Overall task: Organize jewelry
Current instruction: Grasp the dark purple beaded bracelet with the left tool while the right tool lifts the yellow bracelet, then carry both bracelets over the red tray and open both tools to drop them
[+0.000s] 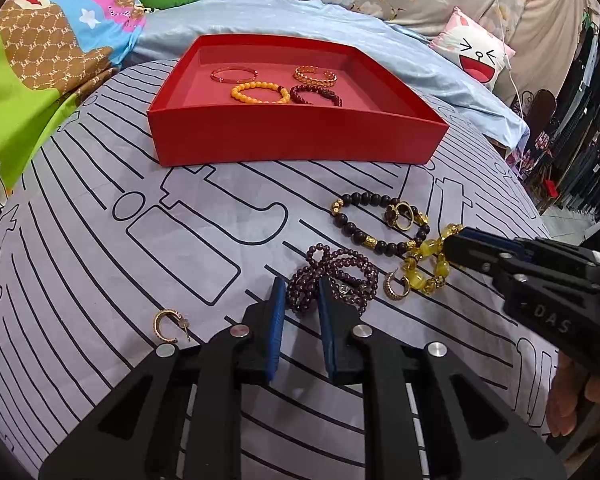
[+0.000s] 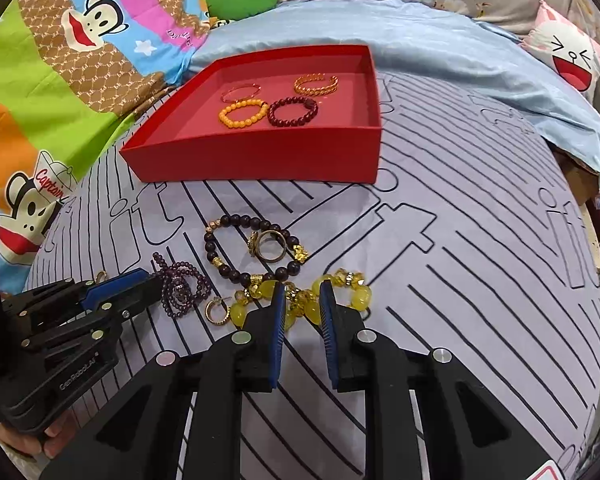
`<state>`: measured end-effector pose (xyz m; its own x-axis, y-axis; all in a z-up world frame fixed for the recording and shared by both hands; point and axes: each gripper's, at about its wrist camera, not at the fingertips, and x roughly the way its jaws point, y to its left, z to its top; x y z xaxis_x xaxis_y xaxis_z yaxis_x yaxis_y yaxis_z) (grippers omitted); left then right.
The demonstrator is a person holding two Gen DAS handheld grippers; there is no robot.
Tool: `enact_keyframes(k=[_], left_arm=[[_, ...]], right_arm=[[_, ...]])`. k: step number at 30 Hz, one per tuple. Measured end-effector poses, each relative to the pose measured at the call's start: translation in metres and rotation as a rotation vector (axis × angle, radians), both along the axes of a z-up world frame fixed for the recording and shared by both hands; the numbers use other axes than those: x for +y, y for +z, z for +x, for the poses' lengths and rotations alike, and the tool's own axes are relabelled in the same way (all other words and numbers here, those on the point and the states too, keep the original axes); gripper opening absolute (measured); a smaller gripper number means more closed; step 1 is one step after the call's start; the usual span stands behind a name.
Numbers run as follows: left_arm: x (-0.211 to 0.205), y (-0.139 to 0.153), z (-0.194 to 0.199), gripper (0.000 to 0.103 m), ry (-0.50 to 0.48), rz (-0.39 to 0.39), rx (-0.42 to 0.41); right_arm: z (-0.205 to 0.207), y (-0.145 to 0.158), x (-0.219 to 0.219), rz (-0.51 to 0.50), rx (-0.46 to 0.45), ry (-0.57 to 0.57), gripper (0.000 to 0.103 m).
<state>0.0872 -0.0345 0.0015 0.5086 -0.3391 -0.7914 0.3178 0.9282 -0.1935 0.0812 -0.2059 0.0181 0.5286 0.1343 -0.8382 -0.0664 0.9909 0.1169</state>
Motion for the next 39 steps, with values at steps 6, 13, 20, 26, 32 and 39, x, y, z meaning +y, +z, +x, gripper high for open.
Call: enact_keyframes(k=[6,13,20,26,32,39], left_arm=[[0.0,0.0,0.001,0.016,0.001,0.0,0.0],[0.002,0.001,0.002,0.008,0.003,-0.031,0.019],[0.005,0.009,-0.004,0.007,0.002,-0.058,0.016],[0.005,0.022,-0.01,0.006,-0.012,-0.074,-0.002],[0.006,0.041,-0.012,0.007,-0.028,-0.093,-0.024],[0.003,0.073,0.0,0.007,-0.056,-0.1,-0.075]], right_arm=[[0.003,-0.007,-0.002,0.02,0.022,0.004,0.016],[-0.006,0.003,-0.007,0.055,0.007,-0.017,0.01],[-0.024,0.029,-0.013,0.101,-0.045,-0.044,0.01],[-0.03,0.053,-0.012,0.107,-0.094,-0.043,0.01],[-0.028,0.073,-0.01,0.119,-0.131,-0.036,0.01],[-0.007,0.097,-0.001,0.114,-0.182,0.005,0.01]])
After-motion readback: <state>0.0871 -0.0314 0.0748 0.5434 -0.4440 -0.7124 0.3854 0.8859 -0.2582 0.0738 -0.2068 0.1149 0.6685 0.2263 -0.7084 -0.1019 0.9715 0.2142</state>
